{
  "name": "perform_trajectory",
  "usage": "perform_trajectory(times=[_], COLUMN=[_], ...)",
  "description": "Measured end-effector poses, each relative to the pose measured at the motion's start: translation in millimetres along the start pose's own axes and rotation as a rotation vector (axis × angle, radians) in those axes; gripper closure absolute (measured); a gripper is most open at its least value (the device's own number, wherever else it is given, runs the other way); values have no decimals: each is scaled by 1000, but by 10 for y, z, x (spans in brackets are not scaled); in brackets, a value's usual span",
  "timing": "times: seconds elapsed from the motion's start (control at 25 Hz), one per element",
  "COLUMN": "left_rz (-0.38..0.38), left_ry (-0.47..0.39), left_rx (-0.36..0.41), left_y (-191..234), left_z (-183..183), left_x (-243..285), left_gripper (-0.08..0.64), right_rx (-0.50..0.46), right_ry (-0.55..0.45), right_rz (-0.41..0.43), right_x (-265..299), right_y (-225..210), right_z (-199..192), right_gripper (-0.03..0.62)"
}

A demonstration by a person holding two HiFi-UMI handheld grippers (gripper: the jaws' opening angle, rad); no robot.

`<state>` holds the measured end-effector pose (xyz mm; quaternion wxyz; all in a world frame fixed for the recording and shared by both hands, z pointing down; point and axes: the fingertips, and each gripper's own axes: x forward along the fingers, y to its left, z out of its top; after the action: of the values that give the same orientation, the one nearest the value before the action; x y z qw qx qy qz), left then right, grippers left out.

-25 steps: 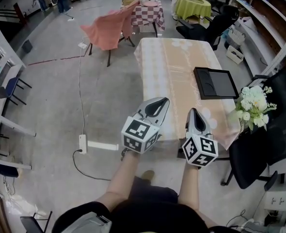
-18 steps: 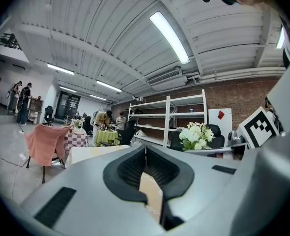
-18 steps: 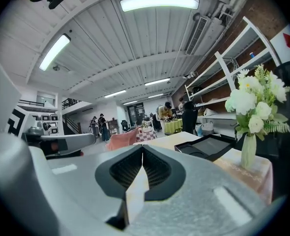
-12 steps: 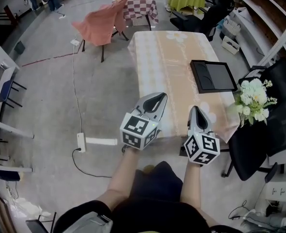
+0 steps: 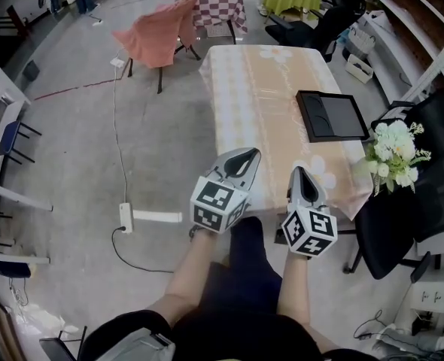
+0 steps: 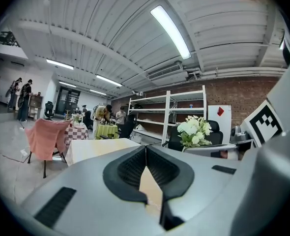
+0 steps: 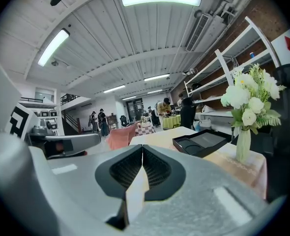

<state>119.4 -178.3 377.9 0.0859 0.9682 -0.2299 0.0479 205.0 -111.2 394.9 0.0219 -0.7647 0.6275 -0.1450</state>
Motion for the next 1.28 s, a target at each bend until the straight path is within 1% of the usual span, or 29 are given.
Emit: perform_trajectory(times=[0.2,0.36,0.68,1.04,1.28], left_rz=[1,9,40,94,102], left_ry=[21,36,61,92,116], left_rx=[-11,-23,-66,-131,-151], left_y=[51,170,485,929,1102], left_z=[-100,-156,-212,-330,-341], left_x=[148,291,653,1018,1272], left_gripper=[545,545,545,546,546], right_rx=[5,15,15,12,-20], right_ry=[7,23,74,128,175], right_rz=[8,5,37,63,85], right_x=[128,318,852,1419,1724], right_y=[-66,-151,-215,-320,-415], right_z=[-15,-49,-64,-94,-106], right_gripper=[588,588,588,588,588])
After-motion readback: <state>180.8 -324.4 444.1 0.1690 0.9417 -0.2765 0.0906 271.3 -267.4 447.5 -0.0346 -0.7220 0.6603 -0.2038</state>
